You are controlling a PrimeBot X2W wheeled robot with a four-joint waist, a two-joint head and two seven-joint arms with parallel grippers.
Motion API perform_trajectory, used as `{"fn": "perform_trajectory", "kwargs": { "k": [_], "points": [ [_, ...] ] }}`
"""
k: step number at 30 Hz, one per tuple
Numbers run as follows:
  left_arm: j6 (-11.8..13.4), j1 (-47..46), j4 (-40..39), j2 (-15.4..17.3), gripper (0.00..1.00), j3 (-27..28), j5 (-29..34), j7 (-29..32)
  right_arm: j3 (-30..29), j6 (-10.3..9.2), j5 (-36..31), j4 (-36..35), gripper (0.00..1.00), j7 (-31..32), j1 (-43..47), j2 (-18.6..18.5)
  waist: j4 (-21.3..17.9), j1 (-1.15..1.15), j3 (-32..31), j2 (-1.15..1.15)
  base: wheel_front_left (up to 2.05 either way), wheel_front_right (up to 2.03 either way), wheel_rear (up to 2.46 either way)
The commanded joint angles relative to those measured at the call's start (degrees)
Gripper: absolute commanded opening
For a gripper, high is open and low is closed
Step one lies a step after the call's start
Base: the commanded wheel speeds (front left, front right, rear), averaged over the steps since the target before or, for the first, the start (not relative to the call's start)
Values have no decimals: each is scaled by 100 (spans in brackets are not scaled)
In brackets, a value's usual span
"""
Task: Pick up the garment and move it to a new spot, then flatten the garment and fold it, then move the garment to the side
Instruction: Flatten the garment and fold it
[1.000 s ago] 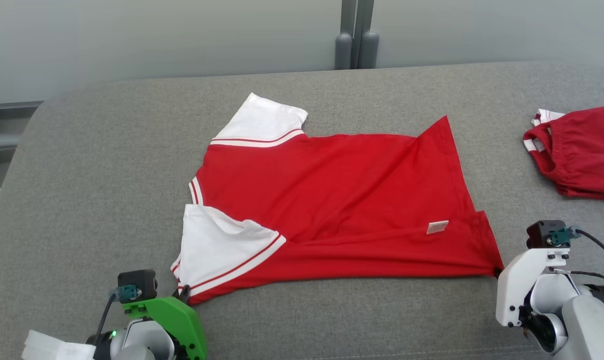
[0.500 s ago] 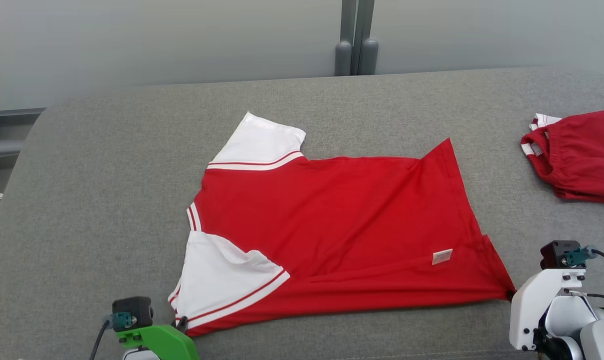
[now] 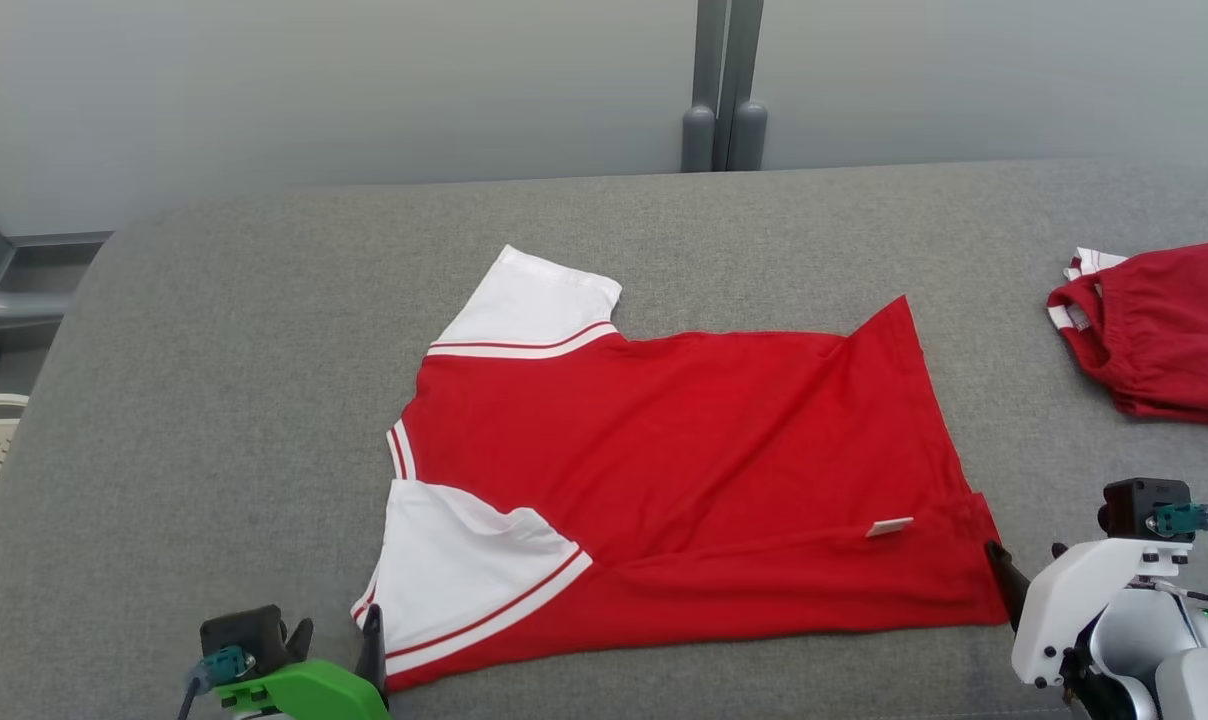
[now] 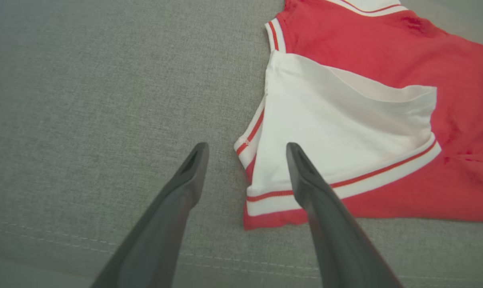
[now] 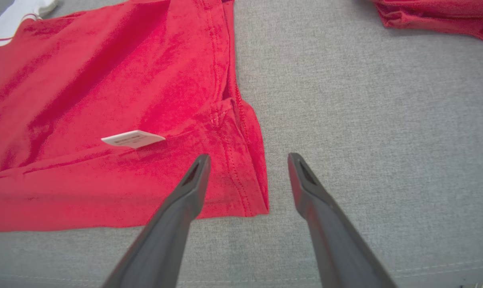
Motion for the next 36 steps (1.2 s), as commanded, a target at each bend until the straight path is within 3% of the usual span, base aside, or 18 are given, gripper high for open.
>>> {"fn": "perform_trajectory", "kwargs": {
  "k": [1,7,12,16,29,36],
  "points": [
    [-26,31,-31,-18,100,44,26,-111,-5,-6,-10,-54,100,-72,94,32,48,0,-58,0,0,0,0],
    [-104,-55,-114,-114,100,293,97,-1198,8,-6,121,-460,100,-829,192,279,116,0,-227,0,0,0,0],
    [-146,-108,-187,-210,100,534,120,-1750,223,-6,230,-565,100,-1506,204,360,162,0,-366,0,0,0,0],
    [-235,-106,-320,-257,100,706,245,-1880,421,-4,238,-503,100,-2050,177,391,197,0,-458,0,0,0,0],
    [-1157,513,-992,-491,100,1372,1193,-1908,879,-4,103,-160,100,-3670,340,404,430,0,-655,0,0,0,0],
    [-1349,856,-1063,-665,100,1510,1613,-1903,878,-4,-144,21,100,-4089,439,403,498,0,-701,0,0,0,0]
  ]
}}
